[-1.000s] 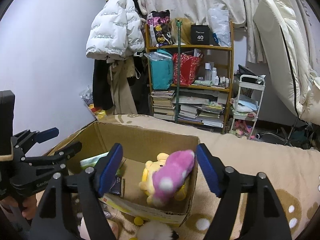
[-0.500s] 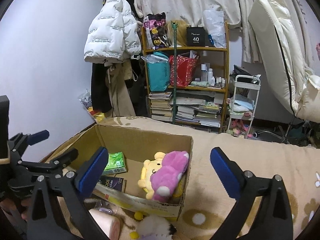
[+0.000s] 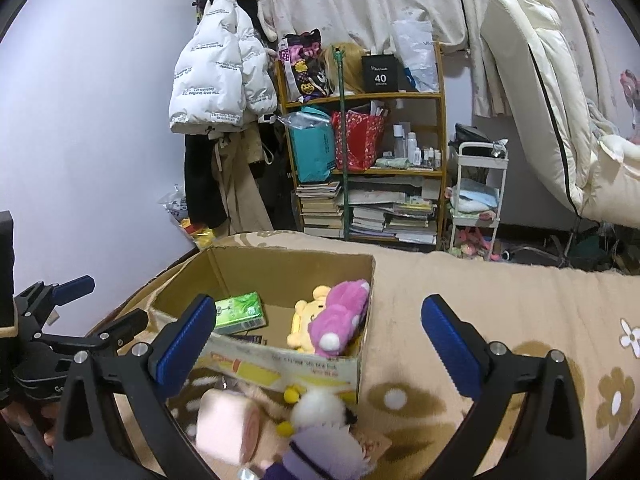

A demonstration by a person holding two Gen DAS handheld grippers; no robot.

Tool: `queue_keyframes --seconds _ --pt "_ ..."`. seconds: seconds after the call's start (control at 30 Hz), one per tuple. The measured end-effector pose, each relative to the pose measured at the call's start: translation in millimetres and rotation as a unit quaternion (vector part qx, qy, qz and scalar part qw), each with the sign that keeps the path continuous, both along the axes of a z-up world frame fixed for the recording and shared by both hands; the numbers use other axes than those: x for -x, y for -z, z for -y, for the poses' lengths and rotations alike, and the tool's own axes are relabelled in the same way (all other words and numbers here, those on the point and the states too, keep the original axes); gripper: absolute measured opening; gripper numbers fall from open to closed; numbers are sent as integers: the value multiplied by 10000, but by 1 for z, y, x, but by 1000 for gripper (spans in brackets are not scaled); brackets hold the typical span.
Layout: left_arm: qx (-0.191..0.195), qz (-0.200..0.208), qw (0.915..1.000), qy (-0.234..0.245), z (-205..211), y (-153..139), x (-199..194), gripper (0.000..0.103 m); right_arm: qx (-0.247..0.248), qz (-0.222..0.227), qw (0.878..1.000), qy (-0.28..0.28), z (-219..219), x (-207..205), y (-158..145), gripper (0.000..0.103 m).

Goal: Organize soft objects
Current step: 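Withdraw both tools from the box toward the white doll and pink roll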

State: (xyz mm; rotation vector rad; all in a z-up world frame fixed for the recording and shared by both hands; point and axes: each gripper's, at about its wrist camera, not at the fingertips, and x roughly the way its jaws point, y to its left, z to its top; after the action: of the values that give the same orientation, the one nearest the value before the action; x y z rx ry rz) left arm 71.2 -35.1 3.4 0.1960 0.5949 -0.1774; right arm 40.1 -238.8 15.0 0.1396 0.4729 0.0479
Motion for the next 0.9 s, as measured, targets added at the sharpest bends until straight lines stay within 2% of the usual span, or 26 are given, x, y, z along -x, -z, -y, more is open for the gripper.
queue_keyframes --seconds 0.27,0.43,0.9 --pt "11 -232 9996 140 0 3 21 96 -138 -285 9995 37 6 22 -7 103" --pt "31 -425 9989 216 4 9 27 96 -170 -592 9980 123 9 26 0 103" --pt "-69 -813 9959 382 22 42 13 96 -380 -1206 9919 98 21 -1 33 103"
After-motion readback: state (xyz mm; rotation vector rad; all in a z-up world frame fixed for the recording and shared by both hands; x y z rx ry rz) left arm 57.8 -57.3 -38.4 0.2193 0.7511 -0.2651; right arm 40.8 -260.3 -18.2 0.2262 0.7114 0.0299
